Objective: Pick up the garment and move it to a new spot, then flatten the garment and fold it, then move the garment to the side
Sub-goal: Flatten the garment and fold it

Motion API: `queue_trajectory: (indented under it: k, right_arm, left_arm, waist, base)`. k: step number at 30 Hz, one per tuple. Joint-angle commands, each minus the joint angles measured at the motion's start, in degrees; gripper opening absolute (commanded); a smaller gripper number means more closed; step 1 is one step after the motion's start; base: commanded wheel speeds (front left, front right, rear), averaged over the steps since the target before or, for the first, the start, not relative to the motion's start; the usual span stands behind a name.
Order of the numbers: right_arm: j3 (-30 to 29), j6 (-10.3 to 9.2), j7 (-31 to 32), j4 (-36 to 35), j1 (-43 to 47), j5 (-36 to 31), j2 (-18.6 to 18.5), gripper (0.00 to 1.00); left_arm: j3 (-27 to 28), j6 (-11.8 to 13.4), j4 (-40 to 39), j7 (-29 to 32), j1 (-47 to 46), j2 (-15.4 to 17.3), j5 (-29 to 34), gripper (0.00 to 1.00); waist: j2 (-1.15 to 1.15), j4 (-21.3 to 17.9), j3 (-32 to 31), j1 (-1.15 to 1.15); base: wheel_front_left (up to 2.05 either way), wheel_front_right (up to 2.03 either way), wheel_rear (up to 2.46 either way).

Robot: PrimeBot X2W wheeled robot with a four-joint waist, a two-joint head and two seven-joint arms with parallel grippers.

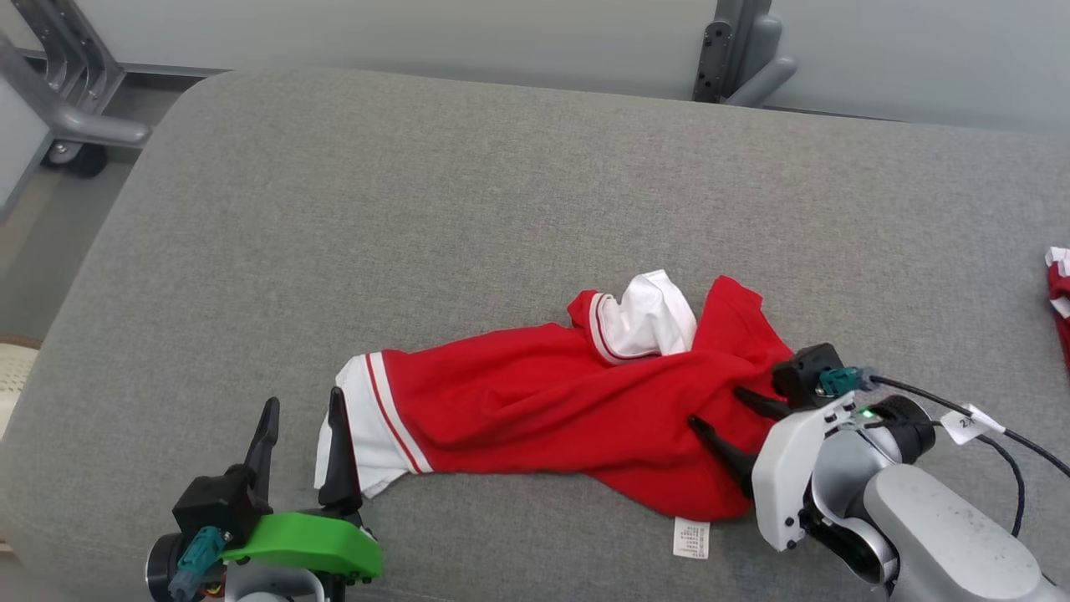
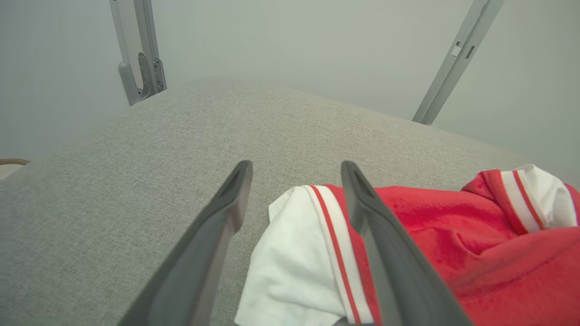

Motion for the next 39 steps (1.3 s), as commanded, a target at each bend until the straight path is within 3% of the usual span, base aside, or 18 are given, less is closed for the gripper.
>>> queue_trajectory:
  k: [1, 4, 5, 6, 8, 9, 16, 23, 28, 31, 39]
  right_arm:
    - [1.4, -0.06, 1.4, 1.2, -1.3, 1.2, -0.5, 1.00]
    - [3.8, -0.06, 3.1, 4.4, -3.9, 2.9, -0.8, 1.00]
    - [4.7, -0.07, 3.4, 5.8, -4.8, 3.1, -0.9, 0.78]
    - [5.6, -0.07, 3.5, 7.0, -5.6, 3.2, -1.0, 0.43]
    - [6.5, -0.08, 2.3, 9.5, -7.4, 3.2, -0.9, 0.07]
    - [7.1, -0.09, 1.7, 10.6, -8.3, 2.8, -1.0, 0.00]
    - [7.1, -0.09, -4.7, 15.7, -15.2, 1.9, -0.7, 0.00]
    - [7.6, -0.09, -4.9, 20.9, -22.5, -0.6, -1.0, 0.00]
    - [8.1, -0.09, -8.2, 26.0, -25.7, -2.3, 1.5, 0.00]
    - [6.5, -0.09, -12.1, 29.4, -25.9, -2.2, 3.7, 1.00]
    - [1.1, -0.09, -20.8, 32.0, -23.4, 0.9, 4.8, 1.00]
  left_arm:
    - [-0.1, -0.2, 0.1, -0.2, 0.4, 0.0, -0.2, 1.00]
    - [-0.4, 0.1, 0.1, -0.2, 0.1, 0.0, -0.6, 1.00]
    - [-0.5, 0.1, 0.1, -0.2, 0.0, 0.0, -0.7, 1.00]
    - [-0.6, 0.2, 0.1, -0.2, -0.1, 0.0, -0.9, 1.00]
    - [-0.7, 0.4, 0.1, -0.2, -0.2, 0.0, -0.7, 1.00]
    - [-0.7, 0.4, 0.0, -0.2, -0.3, 0.0, -0.9, 1.00]
    - [-0.5, 0.7, -0.5, -0.2, -0.4, 0.0, -1.0, 1.00]
    - [-1.6, 1.0, -0.6, -0.2, -1.0, 0.0, -1.9, 1.00]
    - [-2.2, 1.2, -0.4, -0.2, -1.4, 0.0, -2.4, 1.00]
    - [-2.5, 1.1, -0.2, -0.2, -1.5, 0.0, -2.5, 1.00]
    - [-2.7, 1.1, -0.9, -0.2, -1.0, 0.0, -2.1, 1.00]
  waist:
    - [0.19, 1.0, -0.1, 0.00]
    - [0.19, 1.9, 0.1, 0.00]
    - [0.19, 2.2, 0.2, 0.00]
    - [0.19, 2.5, 0.3, 0.00]
    - [0.19, 3.0, 0.5, 0.00]
    - [0.19, 3.3, 0.6, 0.00]
    - [0.19, 4.0, 1.3, 0.00]
    - [0.19, 4.6, 2.2, 0.00]
    - [0.19, 4.9, 2.8, 0.00]
    - [0.19, 4.5, 2.7, 0.00]
    - [0.19, 1.6, 2.3, 0.00]
  base:
    - [0.00, 0.00, 0.00]
    - [0.00, 0.00, 0.00]
    - [0.00, 0.00, 0.00]
    - [0.00, 0.00, 0.00]
    - [0.00, 0.00, 0.00]
    - [0.00, 0.00, 0.00]
    - [0.00, 0.00, 0.00]
    - [0.00, 0.00, 0.00]
    - [0.00, 0.00, 0.00]
    - [0.00, 0.00, 0.00]
    - [0.00, 0.00, 0.00]
